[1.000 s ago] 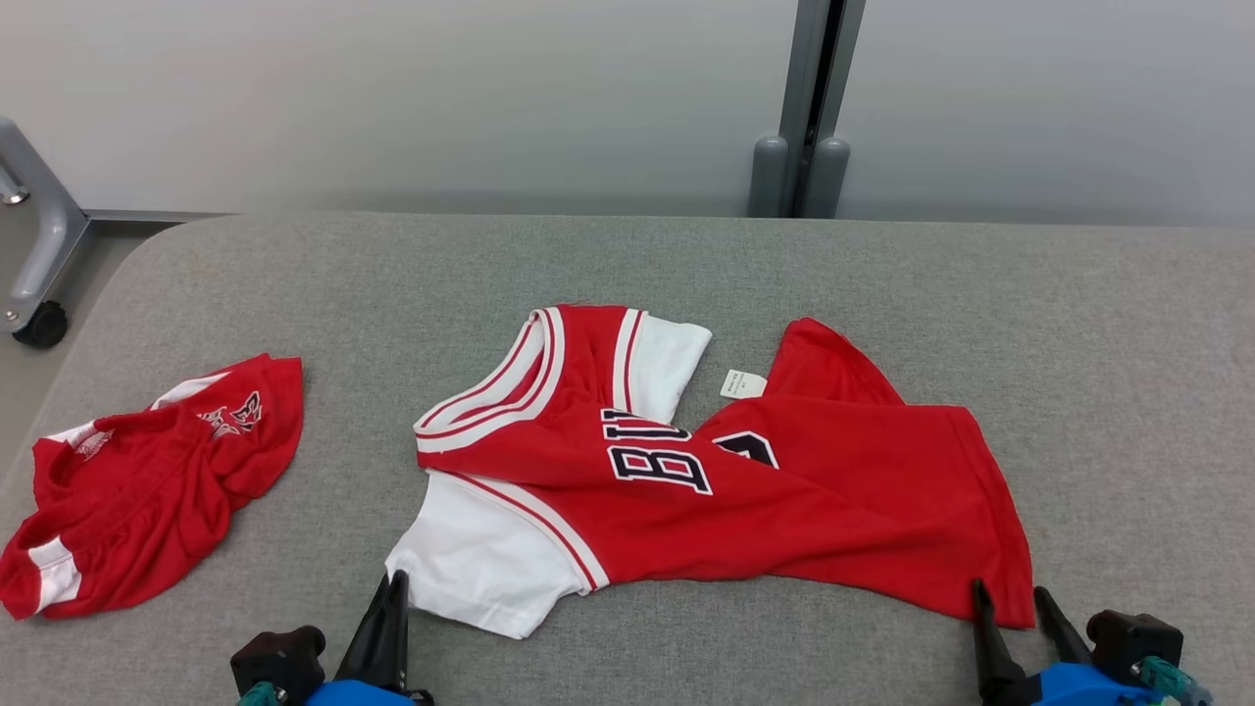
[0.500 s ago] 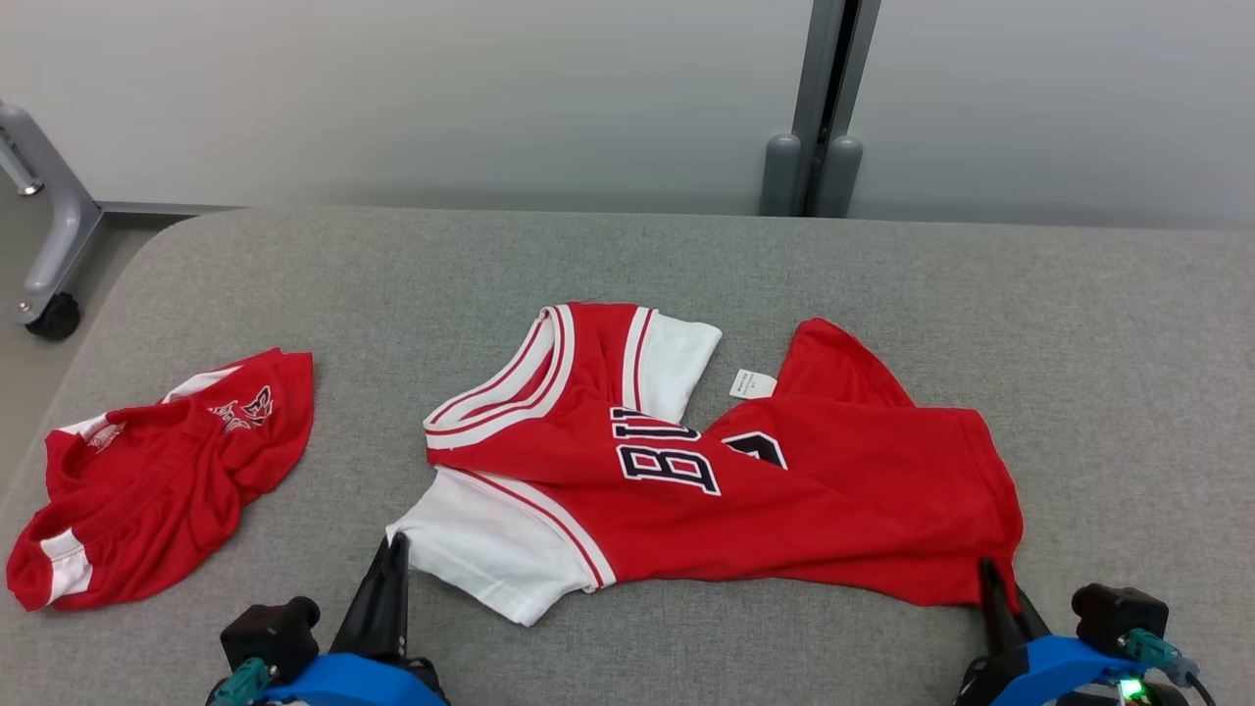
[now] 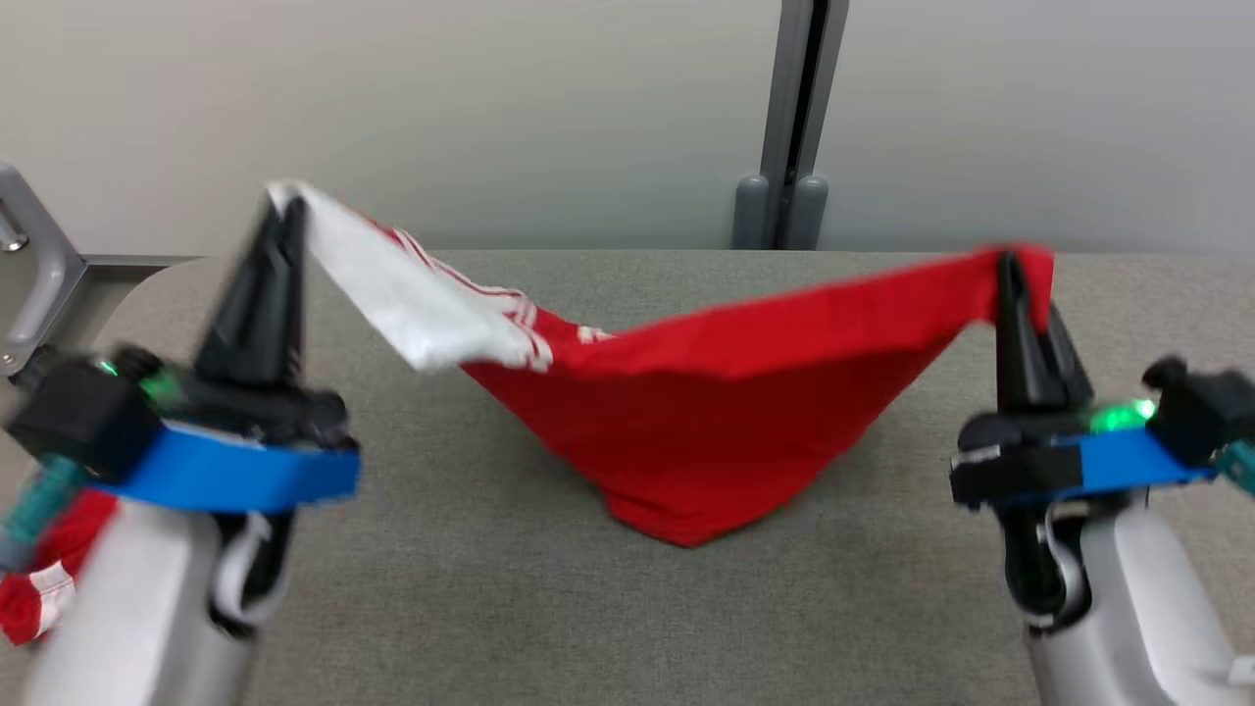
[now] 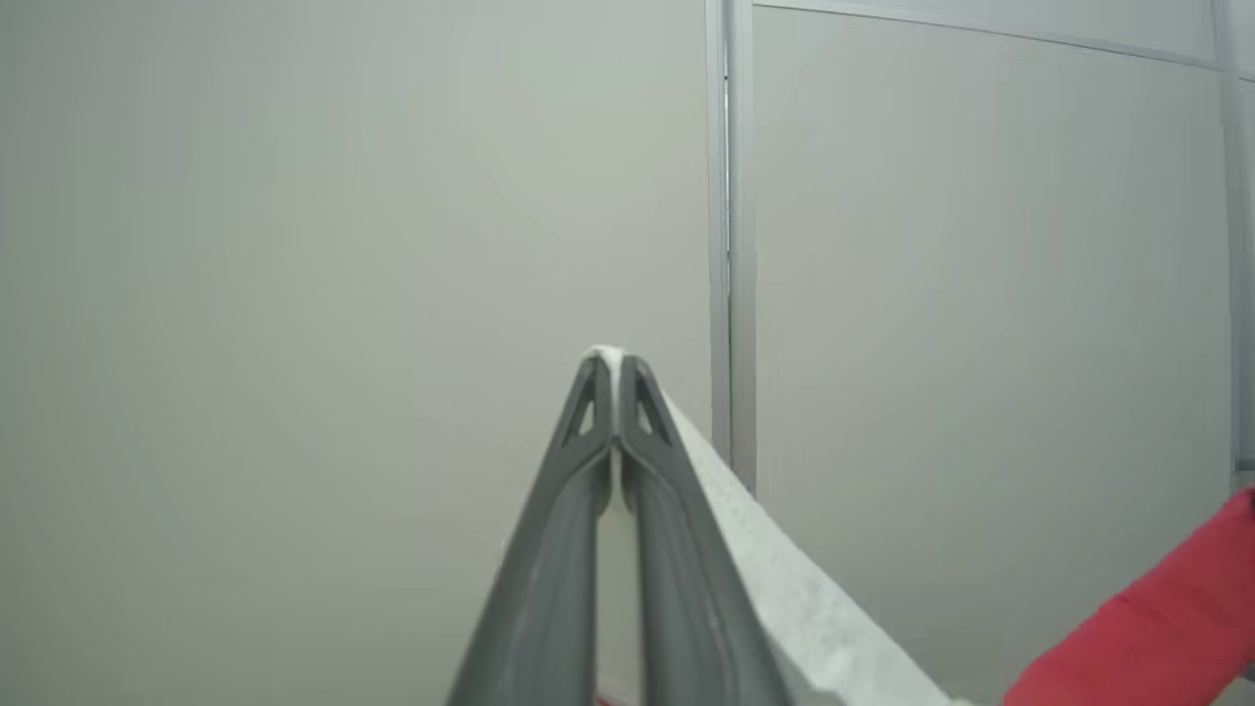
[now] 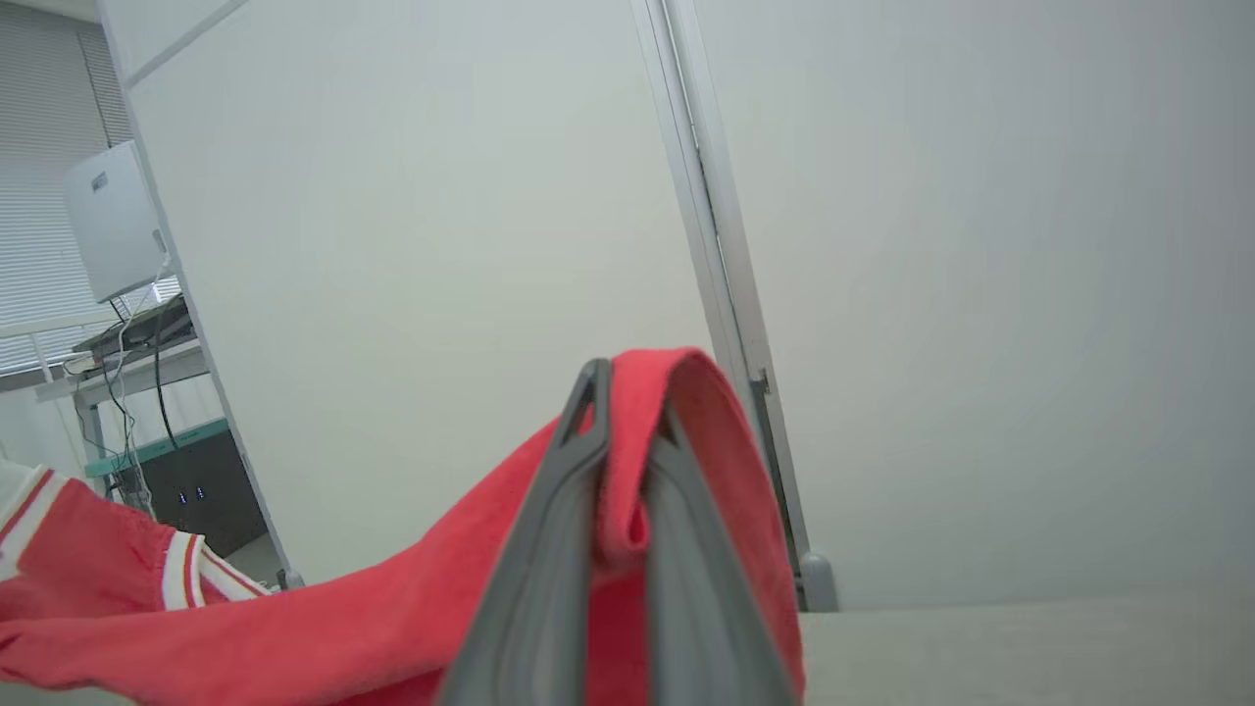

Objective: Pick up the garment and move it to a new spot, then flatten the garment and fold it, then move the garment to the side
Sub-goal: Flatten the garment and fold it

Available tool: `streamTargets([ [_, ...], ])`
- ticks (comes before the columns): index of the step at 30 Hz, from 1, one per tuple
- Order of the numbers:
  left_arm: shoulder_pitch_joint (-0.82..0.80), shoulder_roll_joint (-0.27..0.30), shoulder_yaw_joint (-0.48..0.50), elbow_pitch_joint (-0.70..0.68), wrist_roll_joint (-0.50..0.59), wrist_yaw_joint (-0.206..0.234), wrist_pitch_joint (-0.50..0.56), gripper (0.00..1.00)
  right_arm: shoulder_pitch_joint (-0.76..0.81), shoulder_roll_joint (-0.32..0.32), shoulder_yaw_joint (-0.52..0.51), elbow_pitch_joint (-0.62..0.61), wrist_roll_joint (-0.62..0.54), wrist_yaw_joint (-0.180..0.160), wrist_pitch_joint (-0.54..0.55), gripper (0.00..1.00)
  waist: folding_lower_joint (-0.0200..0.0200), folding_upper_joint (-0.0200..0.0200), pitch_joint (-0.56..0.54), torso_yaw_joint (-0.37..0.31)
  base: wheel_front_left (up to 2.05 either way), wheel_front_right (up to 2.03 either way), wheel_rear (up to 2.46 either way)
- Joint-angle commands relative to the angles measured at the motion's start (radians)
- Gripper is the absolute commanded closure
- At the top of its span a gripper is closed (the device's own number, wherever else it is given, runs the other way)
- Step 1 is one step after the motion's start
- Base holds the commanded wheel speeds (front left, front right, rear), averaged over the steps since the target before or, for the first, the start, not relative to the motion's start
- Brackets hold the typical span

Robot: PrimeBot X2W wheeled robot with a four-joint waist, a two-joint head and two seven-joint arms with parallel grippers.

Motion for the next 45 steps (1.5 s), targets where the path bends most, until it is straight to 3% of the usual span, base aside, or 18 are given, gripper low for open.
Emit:
streamTargets([
  [1,-0.055,0.034,-0.002,-0.026,0.007,-0.002,-0.001,1.0,-0.042,-0.006,0.012,-0.033,-0.015,0.0,-0.001,1.0,0.0,0.0,-0.002,-0.005,0.0,0.0,0.0],
  [6,-0.226,0.13,0.003,-0.075,0.002,-0.002,-0.001,1.0,-0.201,-0.036,0.028,-0.159,-0.008,0.0,0.072,1.0,0.0,0.0,0.005,-0.014,0.0,0.0,0.0],
  [11,-0.384,0.193,-0.031,-0.022,-0.013,-0.002,0.015,1.0,-0.357,-0.09,0.05,-0.212,-0.059,0.0,0.164,1.0,0.0,0.0,0.041,-0.014,0.0,0.0,0.0],
  [17,-0.531,0.228,-0.082,0.08,-0.063,-0.001,0.035,1.0,-0.526,-0.081,0.063,-0.109,-0.129,0.0,0.219,1.0,0.0,0.0,0.144,-0.02,0.0,0.0,0.0],
  [21,-0.636,0.245,-0.074,0.18,-0.059,-0.001,0.022,1.0,-0.673,-0.055,0.048,-0.003,-0.215,0.0,0.194,1.0,0.0,0.0,0.235,-0.029,0.0,0.0,0.0],
  [26,-0.806,0.23,0.002,0.291,-0.047,0.001,-0.001,1.0,-0.886,-0.02,-0.018,0.121,-0.335,0.0,0.111,1.0,0.0,0.0,0.341,-0.041,0.0,0.0,0.0],
  [29,-0.868,0.202,0.081,0.284,-0.047,0.001,-0.001,1.0,-0.98,-0.007,-0.057,0.179,-0.384,0.0,0.067,1.0,0.0,0.0,0.387,-0.04,0.0,0.0,0.0],
  [33,-0.853,0.174,0.126,0.243,-0.031,-0.001,-0.001,1.0,-1.02,-0.005,-0.121,0.228,-0.415,0.0,0.029,1.0,0.0,0.0,0.411,-0.036,0.0,0.0,0.0],
  [36,-0.777,0.162,0.137,0.216,-0.035,-0.001,-0.001,1.0,-0.965,-0.003,-0.152,0.256,-0.423,0.0,0.015,1.0,0.0,0.0,0.416,-0.031,0.0,0.0,0.0],
  [40,-0.601,0.113,0.163,0.2,-0.052,-0.001,-0.001,1.0,-0.837,-0.004,-0.153,0.285,-0.383,0.0,0.004,1.0,0.0,0.0,0.397,-0.023,0.0,0.0,0.0],
  [45,-0.283,0.029,0.153,0.237,-0.057,-0.001,-0.001,1.0,-0.566,-0.004,-0.146,0.318,-0.302,0.0,-0.002,1.0,0.0,0.0,0.341,-0.02,0.0,0.0,0.0],
])
